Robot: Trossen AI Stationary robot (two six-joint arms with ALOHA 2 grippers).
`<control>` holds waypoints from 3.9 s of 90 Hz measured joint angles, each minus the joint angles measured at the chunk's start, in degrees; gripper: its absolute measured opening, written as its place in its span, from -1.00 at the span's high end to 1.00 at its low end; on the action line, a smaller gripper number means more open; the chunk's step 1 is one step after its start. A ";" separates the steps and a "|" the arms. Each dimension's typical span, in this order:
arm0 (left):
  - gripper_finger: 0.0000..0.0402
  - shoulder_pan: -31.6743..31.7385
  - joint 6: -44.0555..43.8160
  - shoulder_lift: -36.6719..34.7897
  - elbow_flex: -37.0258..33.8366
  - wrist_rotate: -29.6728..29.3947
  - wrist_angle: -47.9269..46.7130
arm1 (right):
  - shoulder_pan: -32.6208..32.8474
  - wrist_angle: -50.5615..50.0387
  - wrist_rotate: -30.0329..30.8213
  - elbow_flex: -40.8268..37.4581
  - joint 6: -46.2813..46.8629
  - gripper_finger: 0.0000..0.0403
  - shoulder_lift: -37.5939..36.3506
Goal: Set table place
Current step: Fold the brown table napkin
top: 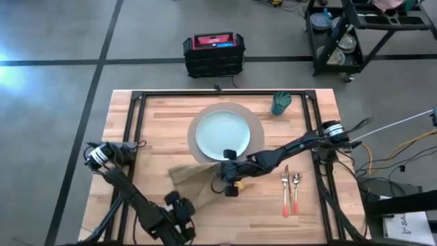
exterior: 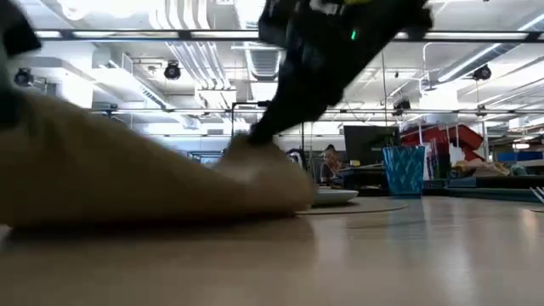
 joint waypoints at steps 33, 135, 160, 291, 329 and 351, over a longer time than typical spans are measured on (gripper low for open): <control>1.00 0.26 0.63 -3.58 16.16 -4.77 -30.71 | 6.48 -6.88 14.98 3.73 -3.89 1.00 -12.27; 1.00 5.35 31.52 -20.42 32.38 -14.49 -38.07 | 5.08 -28.57 36.85 32.71 -24.63 1.00 -13.24; 1.00 9.76 37.81 -27.74 27.75 -15.11 -38.11 | -1.46 -27.07 35.33 34.76 -30.62 1.00 -13.24; 1.00 3.41 4.62 5.57 13.51 8.18 -9.98 | 11.27 13.25 4.33 -13.31 9.31 0.18 -6.19; 1.00 10.76 5.94 4.16 13.53 -4.02 -11.69 | 12.02 13.07 -2.46 -5.24 8.99 -0.22 7.53; 1.00 11.70 6.82 3.98 13.53 -3.35 -14.38 | 11.98 11.65 -2.07 -6.71 9.98 -0.14 8.29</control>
